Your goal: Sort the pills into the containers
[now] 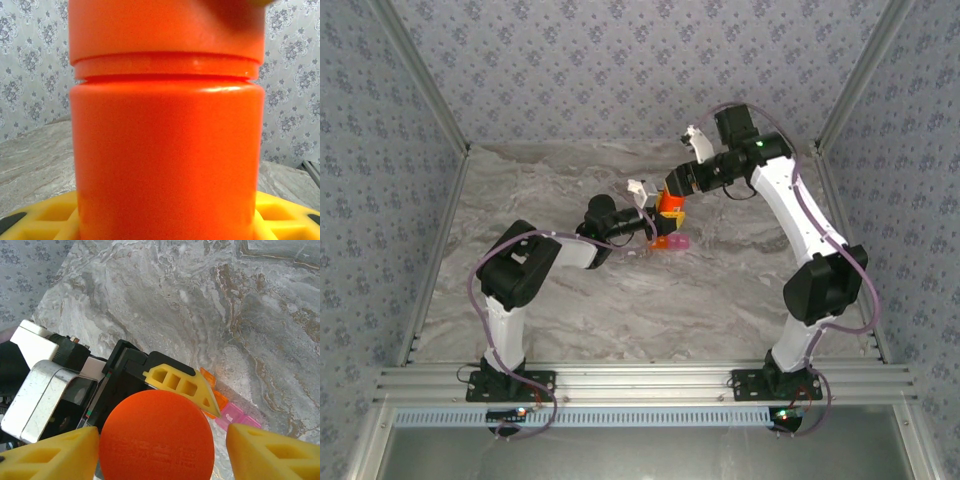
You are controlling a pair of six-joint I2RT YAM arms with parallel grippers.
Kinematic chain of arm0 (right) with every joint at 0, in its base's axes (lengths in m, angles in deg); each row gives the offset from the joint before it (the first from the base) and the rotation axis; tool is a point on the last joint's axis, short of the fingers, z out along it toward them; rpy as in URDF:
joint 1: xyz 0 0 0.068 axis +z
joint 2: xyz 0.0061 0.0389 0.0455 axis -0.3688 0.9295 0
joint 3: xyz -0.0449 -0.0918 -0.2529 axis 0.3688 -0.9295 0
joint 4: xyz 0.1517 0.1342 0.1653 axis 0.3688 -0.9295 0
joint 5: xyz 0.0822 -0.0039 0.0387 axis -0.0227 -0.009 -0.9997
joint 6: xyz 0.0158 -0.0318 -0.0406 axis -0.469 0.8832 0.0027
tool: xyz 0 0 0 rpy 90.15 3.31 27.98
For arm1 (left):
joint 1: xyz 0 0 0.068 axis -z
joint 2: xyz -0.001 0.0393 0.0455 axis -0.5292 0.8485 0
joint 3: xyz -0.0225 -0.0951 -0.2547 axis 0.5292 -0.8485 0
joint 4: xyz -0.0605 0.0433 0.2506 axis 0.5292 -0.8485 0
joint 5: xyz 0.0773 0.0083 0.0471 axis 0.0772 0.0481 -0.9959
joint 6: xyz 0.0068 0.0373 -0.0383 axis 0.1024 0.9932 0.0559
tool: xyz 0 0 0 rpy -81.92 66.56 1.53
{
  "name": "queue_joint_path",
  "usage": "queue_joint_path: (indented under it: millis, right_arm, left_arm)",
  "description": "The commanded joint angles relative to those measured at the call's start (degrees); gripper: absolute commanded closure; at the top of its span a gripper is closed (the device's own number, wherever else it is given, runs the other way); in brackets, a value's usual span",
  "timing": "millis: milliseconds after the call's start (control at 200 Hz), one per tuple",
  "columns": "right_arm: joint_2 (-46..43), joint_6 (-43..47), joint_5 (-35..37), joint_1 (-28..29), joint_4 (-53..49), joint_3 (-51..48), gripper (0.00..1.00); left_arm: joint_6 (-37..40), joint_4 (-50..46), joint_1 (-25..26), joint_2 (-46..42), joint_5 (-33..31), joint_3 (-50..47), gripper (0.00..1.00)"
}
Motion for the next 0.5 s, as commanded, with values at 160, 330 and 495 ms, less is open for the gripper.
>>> queue_joint_path:
  millis: [160,330,495]
  right_arm:
    - [1.05,-0.30,1.99,1.33,-2.29,1.39,0.46]
    - [0.45,-5.80,7.35,2.23,-0.63,-0.53,0.60]
    - [-2.90,-18.58,16.15,5.21,4.84,-7.32,0.65]
  left_arm:
    - [-0.35,3.31,0.48,-0.16,0.82,1.16,1.00]
    - [-0.26,3.47,0.41,-0.15,0.40,1.08,1.00]
    - [-0.18,3.39,0.45,-0.19,-0.11,1.07,1.00]
